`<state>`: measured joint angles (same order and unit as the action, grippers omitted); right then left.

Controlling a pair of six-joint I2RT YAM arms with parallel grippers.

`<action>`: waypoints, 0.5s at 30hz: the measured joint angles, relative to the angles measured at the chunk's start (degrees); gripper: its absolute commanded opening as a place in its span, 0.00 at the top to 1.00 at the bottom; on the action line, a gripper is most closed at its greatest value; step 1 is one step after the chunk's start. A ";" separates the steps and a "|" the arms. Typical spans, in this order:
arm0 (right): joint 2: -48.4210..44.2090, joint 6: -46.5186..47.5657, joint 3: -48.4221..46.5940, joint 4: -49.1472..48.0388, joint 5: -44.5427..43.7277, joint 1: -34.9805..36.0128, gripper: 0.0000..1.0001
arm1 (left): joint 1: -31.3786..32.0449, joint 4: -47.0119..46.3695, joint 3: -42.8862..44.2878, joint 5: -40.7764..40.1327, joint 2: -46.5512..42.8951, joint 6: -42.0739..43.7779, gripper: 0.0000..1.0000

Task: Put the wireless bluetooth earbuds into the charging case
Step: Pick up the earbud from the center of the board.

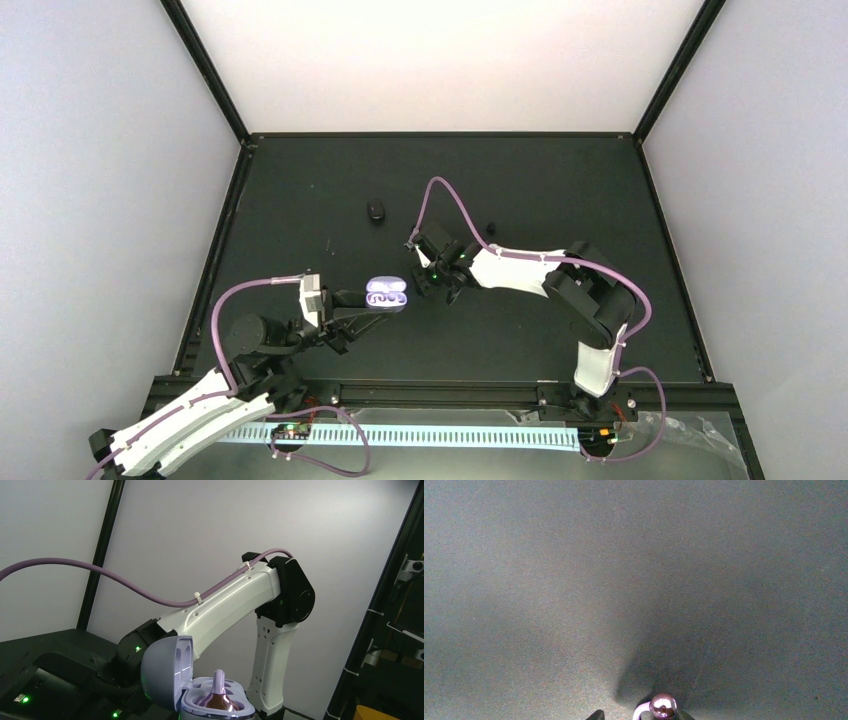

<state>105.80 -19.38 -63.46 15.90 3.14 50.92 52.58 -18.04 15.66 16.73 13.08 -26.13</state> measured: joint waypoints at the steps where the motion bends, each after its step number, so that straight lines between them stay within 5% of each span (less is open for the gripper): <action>1: 0.00 0.00 0.02 0.00 -0.02 0.00 0.66 | 0.00 0.00 -0.11 0.00 0.00 0.00 0.98; 15: 0.00 -0.15 1.27 0.33 -2.99 0.00 0.82 | 0.00 0.04 -0.22 0.00 -0.09 0.00 0.98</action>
<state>105.80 -19.53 -62.19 16.23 0.14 50.92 52.58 -18.00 15.44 16.73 12.99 -26.13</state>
